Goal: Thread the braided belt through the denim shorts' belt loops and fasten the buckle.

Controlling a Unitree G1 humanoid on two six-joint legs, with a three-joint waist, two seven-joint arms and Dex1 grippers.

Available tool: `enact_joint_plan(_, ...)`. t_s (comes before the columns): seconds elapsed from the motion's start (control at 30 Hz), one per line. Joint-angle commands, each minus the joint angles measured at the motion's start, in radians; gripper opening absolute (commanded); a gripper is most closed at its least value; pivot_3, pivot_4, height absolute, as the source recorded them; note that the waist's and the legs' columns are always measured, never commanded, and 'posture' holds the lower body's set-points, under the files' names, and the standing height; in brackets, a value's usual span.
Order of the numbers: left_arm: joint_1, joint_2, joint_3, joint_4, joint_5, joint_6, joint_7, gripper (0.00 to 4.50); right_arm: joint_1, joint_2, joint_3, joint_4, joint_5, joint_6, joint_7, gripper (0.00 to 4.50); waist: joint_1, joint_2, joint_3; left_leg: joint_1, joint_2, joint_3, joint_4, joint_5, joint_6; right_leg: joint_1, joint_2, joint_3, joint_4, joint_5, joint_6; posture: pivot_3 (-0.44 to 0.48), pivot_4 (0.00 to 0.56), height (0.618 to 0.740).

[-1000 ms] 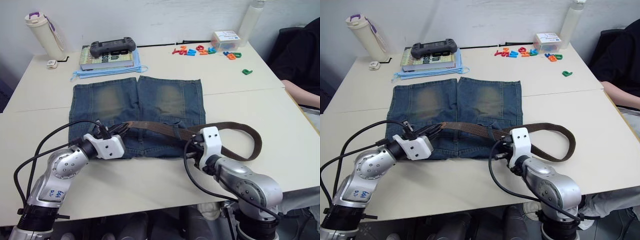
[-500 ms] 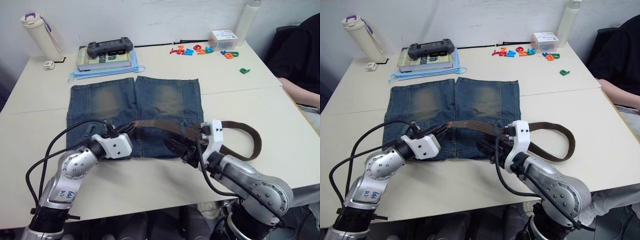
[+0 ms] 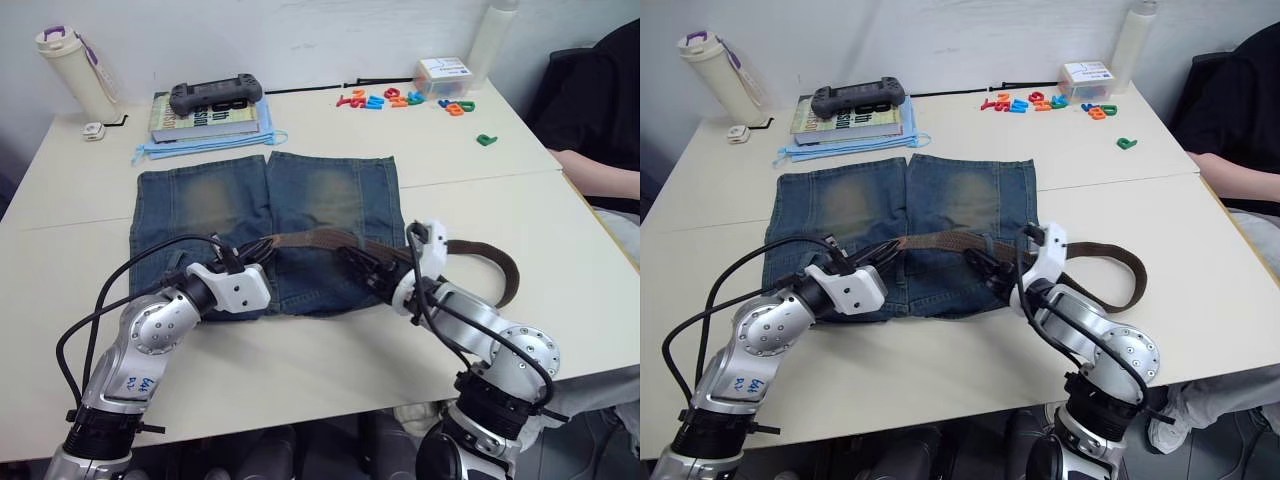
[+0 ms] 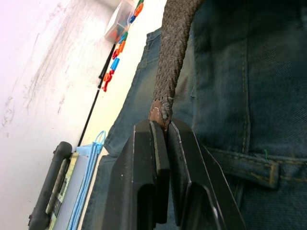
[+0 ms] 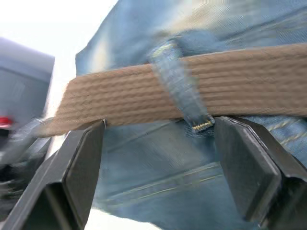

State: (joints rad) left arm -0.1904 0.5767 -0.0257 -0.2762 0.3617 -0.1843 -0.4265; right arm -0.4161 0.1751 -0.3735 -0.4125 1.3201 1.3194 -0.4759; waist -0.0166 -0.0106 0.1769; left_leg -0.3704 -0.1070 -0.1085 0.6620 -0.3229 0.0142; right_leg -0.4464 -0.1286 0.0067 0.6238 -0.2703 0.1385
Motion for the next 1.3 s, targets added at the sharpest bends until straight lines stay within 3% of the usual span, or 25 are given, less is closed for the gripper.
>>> enact_joint_plan(0.03, -0.027, -0.013, -0.017, -0.022, 0.007, -0.009, 0.015, 0.0, 0.053, 0.248, 0.151, 0.031, 0.287, -0.18, -0.123, 3.84, -0.005, 0.0, 0.0, 0.0, 0.0, 0.0, 0.0, 0.0, 0.0, 0.0, 0.0, 0.0, 0.0, 0.0, 0.0, 0.0, 0.15, 0.713)
enact_joint_plan(0.17, -0.039, -0.016, -0.023, -0.016, 0.008, -0.017, 0.015, 0.0, 0.055, 0.14, 0.274, 0.046, 0.437, -0.355, -0.184, 3.84, -0.015, 0.0, 0.0, 0.0, 0.0, 0.0, 0.0, 0.0, 0.0, 0.0, 0.0, 0.001, 0.002, 0.0, 0.0, 0.0, 0.15, 0.713)
enact_joint_plan(0.43, -0.031, -0.012, -0.021, -0.027, 0.0, -0.015, 0.016, 0.0, 0.045, 0.032, 0.356, 0.075, 0.445, -0.526, -0.157, 3.84, -0.012, 0.0, 0.0, 0.0, 0.001, 0.0, 0.0, 0.0, 0.0, 0.0, 0.002, 0.0, 0.002, 0.0, 0.0, 0.0, 0.15, 0.713)
enact_joint_plan(0.9, 0.022, 0.036, 0.025, -0.046, -0.031, -0.029, 0.002, 0.0, 0.099, -0.058, 0.367, 0.041, 0.433, -0.62, -0.153, 3.84, -0.01, 0.0, 0.0, 0.0, 0.001, 0.0, 0.0, 0.0, 0.0, 0.0, 0.002, 0.001, 0.002, 0.0, 0.0, 0.0, 0.15, 0.713)
enact_joint_plan(1.3, -0.014, 0.005, 0.001, -0.029, -0.025, -0.011, 0.006, 0.0, 0.219, -0.297, 0.374, -0.188, 0.652, -0.668, -0.259, 3.84, -0.011, 0.0, 0.0, 0.0, 0.001, 0.001, 0.0, -0.001, 0.001, 0.0, 0.001, 0.001, -0.002, 0.0, 0.0, 0.0, 0.15, 0.713)
